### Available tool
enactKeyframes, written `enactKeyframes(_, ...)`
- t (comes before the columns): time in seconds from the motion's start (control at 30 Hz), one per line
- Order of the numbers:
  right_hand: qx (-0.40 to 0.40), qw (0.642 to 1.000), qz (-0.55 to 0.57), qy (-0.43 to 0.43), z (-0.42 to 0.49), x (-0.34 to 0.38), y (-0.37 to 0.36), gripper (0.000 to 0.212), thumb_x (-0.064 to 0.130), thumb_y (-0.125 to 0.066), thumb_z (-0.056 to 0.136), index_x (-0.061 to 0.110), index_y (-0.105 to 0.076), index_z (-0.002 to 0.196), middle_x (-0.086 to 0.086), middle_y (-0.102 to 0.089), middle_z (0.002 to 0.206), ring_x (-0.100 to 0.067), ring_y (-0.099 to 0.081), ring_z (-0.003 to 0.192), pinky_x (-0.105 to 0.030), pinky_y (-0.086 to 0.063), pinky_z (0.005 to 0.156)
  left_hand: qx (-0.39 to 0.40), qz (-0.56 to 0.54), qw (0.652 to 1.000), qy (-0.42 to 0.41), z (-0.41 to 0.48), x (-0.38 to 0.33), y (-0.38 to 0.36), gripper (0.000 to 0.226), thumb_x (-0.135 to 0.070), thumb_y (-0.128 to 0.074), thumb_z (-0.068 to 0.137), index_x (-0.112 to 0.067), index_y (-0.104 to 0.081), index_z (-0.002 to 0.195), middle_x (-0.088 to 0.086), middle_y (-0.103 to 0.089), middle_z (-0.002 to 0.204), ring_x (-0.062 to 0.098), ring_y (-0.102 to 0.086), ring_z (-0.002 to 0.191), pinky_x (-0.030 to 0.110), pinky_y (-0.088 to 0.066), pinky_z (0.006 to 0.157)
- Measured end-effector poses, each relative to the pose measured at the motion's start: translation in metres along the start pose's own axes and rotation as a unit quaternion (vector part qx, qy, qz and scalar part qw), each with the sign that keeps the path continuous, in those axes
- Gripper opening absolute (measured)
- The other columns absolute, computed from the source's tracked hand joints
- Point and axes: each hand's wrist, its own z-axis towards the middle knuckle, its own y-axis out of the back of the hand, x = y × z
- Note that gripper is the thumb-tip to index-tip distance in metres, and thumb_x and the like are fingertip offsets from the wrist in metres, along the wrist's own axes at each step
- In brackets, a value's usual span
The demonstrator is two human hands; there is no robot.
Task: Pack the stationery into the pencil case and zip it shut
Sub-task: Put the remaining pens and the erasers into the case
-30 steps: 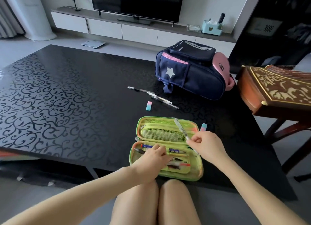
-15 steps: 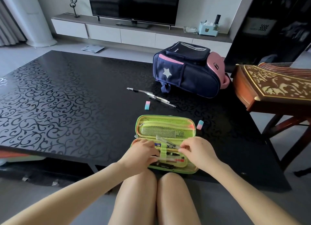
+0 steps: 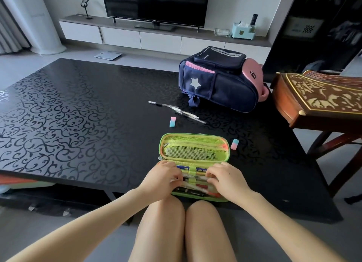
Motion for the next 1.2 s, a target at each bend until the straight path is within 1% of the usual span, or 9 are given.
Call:
enactKeyframes(0.1, 0.021, 1.0, 0.004, 0.004, 0.005, -0.004, 0.002, 0.019, 0.032, -0.054, 0.092, 0.024, -0.066, 0.105, 0.008, -0.063, 0.101, -0.015, -0.049, 0.1, -0.025, -0.041, 0.08, 0.017, -0.029, 0.999, 0.025, -0.001, 0.001, 0.002, 0.017, -0.039, -0.068, 0.08, -0.023, -0.071, 0.086, -0.005, -0.053, 0.081, 0.012, -0.046, 0.086, 0.021, -0.037, 0.075)
enactKeyframes(0.2, 0.037, 0.999, 0.023, 0.014, 0.015, -0.003, 0.014, 0.023, 0.036, -0.053, 0.092, 0.026, -0.068, 0.105, 0.009, -0.065, 0.098, -0.013, -0.049, 0.095, -0.027, -0.044, 0.08, 0.002, -0.033, 0.999, 0.025, 0.004, 0.005, 0.014, 0.019, -0.039, -0.064, 0.081, -0.023, -0.072, 0.087, -0.004, -0.059, 0.084, 0.012, -0.053, 0.083, 0.023, -0.041, 0.073)
enactKeyframes(0.37, -0.092, 0.993, 0.054, -0.054, 0.071, -0.012, 0.04, 0.02, 0.025, -0.054, 0.09, 0.019, -0.072, 0.091, 0.004, -0.068, 0.09, -0.016, -0.056, 0.089, -0.035, -0.048, 0.077, -0.089, -0.031, 0.988, 0.125, 0.044, 0.03, 0.044, 0.014, -0.027, -0.063, 0.085, -0.016, -0.072, 0.087, -0.003, -0.057, 0.08, 0.013, -0.053, 0.069, 0.025, -0.041, 0.064)
enactKeyframes(0.53, -0.088, 0.987, 0.044, -0.126, 0.155, -0.031, 0.032, 0.029, 0.026, -0.057, 0.09, 0.014, -0.062, 0.116, -0.007, -0.063, 0.109, -0.026, -0.057, 0.101, -0.035, -0.047, 0.08, -0.136, -0.029, 0.968, 0.21, 0.103, 0.051, 0.053, 0.013, -0.021, -0.059, 0.085, -0.015, -0.07, 0.088, 0.001, -0.056, 0.086, 0.018, -0.052, 0.076, 0.024, -0.037, 0.069)
enactKeyframes(0.73, -0.022, 0.991, 0.033, -0.127, 0.235, -0.039, 0.011, 0.041, 0.028, -0.055, 0.092, 0.007, -0.051, 0.127, -0.013, -0.055, 0.127, -0.032, -0.048, 0.116, -0.04, -0.042, 0.094, -0.166, 0.02, 0.96, 0.223, 0.171, 0.088, 0.046, 0.018, -0.009, -0.053, 0.085, -0.01, -0.069, 0.092, 0.012, -0.059, 0.095, 0.032, -0.055, 0.089, 0.029, -0.039, 0.069)
enactKeyframes(0.87, 0.016, 0.99, -0.007, -0.142, 0.262, -0.047, -0.001, 0.037, 0.03, -0.059, 0.089, 0.008, -0.056, 0.118, -0.011, -0.058, 0.122, -0.03, -0.049, 0.114, -0.038, -0.044, 0.09, -0.15, 0.122, 0.964, 0.181, 0.206, 0.128, 0.047, 0.024, -0.004, -0.048, 0.087, -0.007, -0.066, 0.102, 0.014, -0.06, 0.106, 0.035, -0.049, 0.096, 0.04, -0.044, 0.08)
enactKeyframes(1.0, 0.088, 0.982, 0.006, -0.164, 0.271, -0.056, -0.004, 0.032, 0.033, -0.063, 0.086, 0.009, -0.059, 0.107, -0.01, -0.064, 0.113, -0.029, -0.058, 0.105, -0.031, -0.044, 0.078, -0.068, 0.221, 0.963, 0.137, 0.235, 0.157, 0.05, 0.041, -0.003, -0.047, 0.088, -0.014, -0.051, 0.127, 0.005, -0.053, 0.129, 0.03, -0.046, 0.112, 0.036, -0.038, 0.09)
enactKeyframes(1.1, 0.117, 0.979, -0.015, -0.168, 0.264, -0.06, -0.003, 0.027, 0.036, -0.063, 0.085, 0.013, -0.053, 0.077, -0.009, -0.061, 0.09, -0.027, -0.057, 0.082, -0.028, -0.039, 0.066, -0.018, 0.256, 0.957, 0.139, 0.249, 0.171, 0.047, 0.044, -0.009, -0.047, 0.09, -0.014, -0.042, 0.134, 0.004, -0.047, 0.137, 0.029, -0.041, 0.124, 0.038, -0.035, 0.099)
enactKeyframes(1.2, 0.116, 0.977, -0.021, -0.178, 0.251, -0.061, -0.002, 0.035, 0.036, -0.064, 0.085, 0.014, -0.043, 0.067, -0.004, -0.052, 0.076, -0.025, -0.049, 0.073, -0.027, -0.036, 0.058, -0.005, 0.27, 0.948, 0.169, 0.253, 0.175, 0.043, 0.036, -0.01, -0.045, 0.092, -0.013, -0.048, 0.127, 0.006, -0.049, 0.129, 0.031, -0.044, 0.115, 0.039, -0.038, 0.09)
